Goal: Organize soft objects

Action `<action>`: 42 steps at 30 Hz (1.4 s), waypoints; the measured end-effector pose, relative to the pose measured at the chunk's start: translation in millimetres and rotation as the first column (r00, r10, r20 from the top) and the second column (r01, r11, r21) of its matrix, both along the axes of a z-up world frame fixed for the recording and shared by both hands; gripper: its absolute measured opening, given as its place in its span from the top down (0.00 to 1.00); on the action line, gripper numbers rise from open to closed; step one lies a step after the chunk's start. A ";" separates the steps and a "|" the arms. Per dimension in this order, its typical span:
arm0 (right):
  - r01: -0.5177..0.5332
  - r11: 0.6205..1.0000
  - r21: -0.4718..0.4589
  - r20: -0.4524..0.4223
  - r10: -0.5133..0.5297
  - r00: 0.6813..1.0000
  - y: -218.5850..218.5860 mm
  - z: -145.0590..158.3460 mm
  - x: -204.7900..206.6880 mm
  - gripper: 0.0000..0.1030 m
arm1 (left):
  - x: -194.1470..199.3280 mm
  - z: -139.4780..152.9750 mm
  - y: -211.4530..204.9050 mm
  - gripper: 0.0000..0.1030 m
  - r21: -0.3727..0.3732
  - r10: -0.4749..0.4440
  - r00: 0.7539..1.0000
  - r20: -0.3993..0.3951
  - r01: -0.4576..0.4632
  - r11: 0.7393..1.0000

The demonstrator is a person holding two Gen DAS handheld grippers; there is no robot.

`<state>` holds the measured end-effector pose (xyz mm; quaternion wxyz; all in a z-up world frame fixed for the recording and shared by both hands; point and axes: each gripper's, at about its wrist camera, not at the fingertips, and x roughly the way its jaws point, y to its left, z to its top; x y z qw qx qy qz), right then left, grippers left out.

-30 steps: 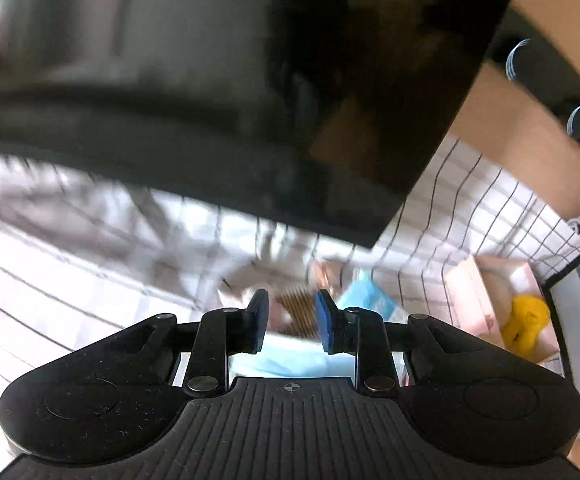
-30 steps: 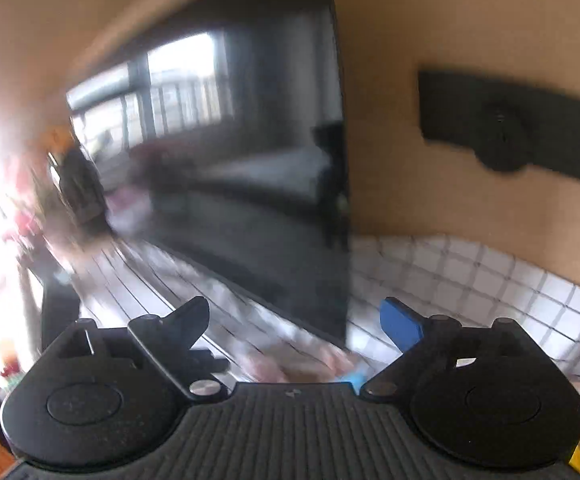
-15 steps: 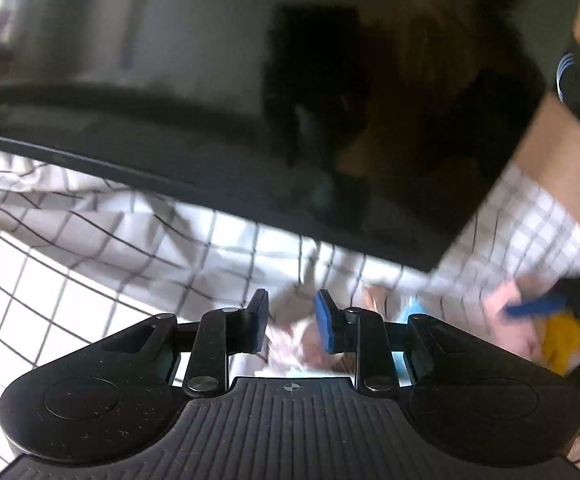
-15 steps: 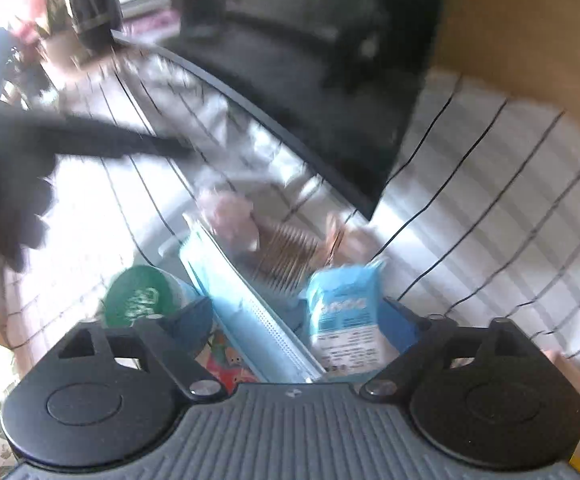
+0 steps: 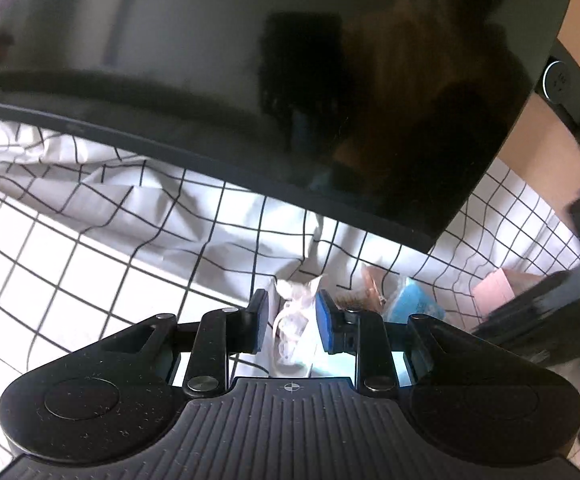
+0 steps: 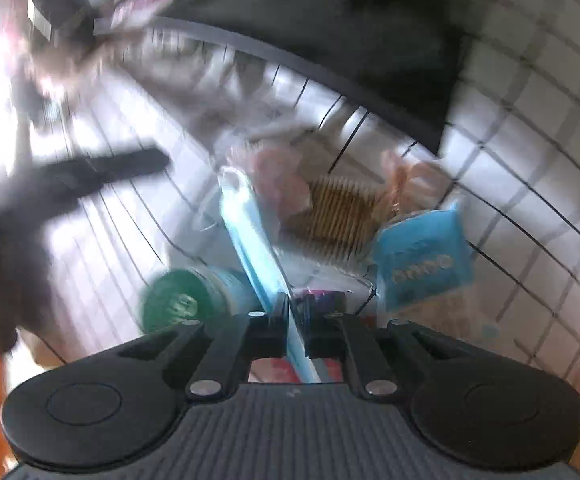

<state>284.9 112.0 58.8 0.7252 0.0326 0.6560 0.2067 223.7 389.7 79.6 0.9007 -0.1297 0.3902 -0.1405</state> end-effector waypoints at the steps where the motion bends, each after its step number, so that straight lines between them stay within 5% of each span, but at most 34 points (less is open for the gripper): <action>1: 0.055 0.998 0.013 0.016 -0.055 0.998 -8.3 10.2 -4.4 0.94 | 2.2 -2.0 -1.4 0.73 -0.007 -0.004 1.000 -0.005 0.004 1.000; 5: 0.146 0.988 -0.046 0.133 -0.139 0.981 -19.8 28.7 -37.2 0.94 | 15.1 -7.9 -15.7 0.73 -0.001 -0.032 0.999 -0.032 0.032 0.999; 8: 0.136 0.989 -0.065 0.133 -0.127 0.983 -19.6 19.8 -58.8 0.90 | 25.5 -9.4 -35.0 0.73 0.087 -0.062 0.996 -0.059 0.067 0.994; 12: 0.100 0.988 -0.119 0.181 -0.078 0.980 -15.4 11.6 -75.6 0.53 | 33.7 -19.5 -61.2 0.72 0.238 -0.110 0.987 -0.117 0.135 0.962; 14: 0.065 0.988 -0.138 0.214 -0.034 0.976 -13.9 13.2 -80.9 0.52 | 31.2 -18.6 -68.5 0.72 0.281 -0.141 0.983 -0.114 0.168 0.945; 20: -0.059 0.992 -0.110 0.263 0.086 0.961 4.8 17.1 -65.5 0.48 | 26.8 15.9 -36.7 0.73 0.155 -0.078 0.997 0.003 0.076 0.985; 24: -0.090 0.995 -0.043 0.153 0.096 0.984 8.1 -1.6 -46.9 0.48 | 20.6 22.2 -15.2 0.72 0.107 -0.004 1.000 0.015 0.003 0.994; 30: -0.202 0.970 -0.134 0.074 0.213 0.974 16.8 -31.3 -57.4 0.49 | 5.0 4.6 6.3 0.73 0.069 0.039 0.998 -0.040 -0.036 0.997; 31: -0.202 0.969 -0.145 0.057 0.212 0.976 17.1 -38.0 -56.9 0.52 | 4.1 -0.3 7.3 0.73 0.064 0.049 0.997 -0.050 -0.046 0.997; 33: -0.191 0.967 -0.167 0.026 0.198 0.980 16.5 -45.3 -53.8 0.85 | 4.8 -8.1 12.0 0.73 0.057 0.074 0.995 -0.070 -0.070 0.996; 35: -0.147 0.982 -0.118 0.025 0.151 0.988 8.7 -32.9 -49.2 0.93 | 4.3 -12.8 14.5 0.73 0.057 0.083 0.994 -0.077 -0.079 0.995; 42: 0.044 0.998 0.054 0.258 -0.056 0.964 -33.6 65.6 -52.8 0.94 | 9.3 -16.8 2.4 0.73 0.061 0.032 0.996 -0.088 -0.027 0.998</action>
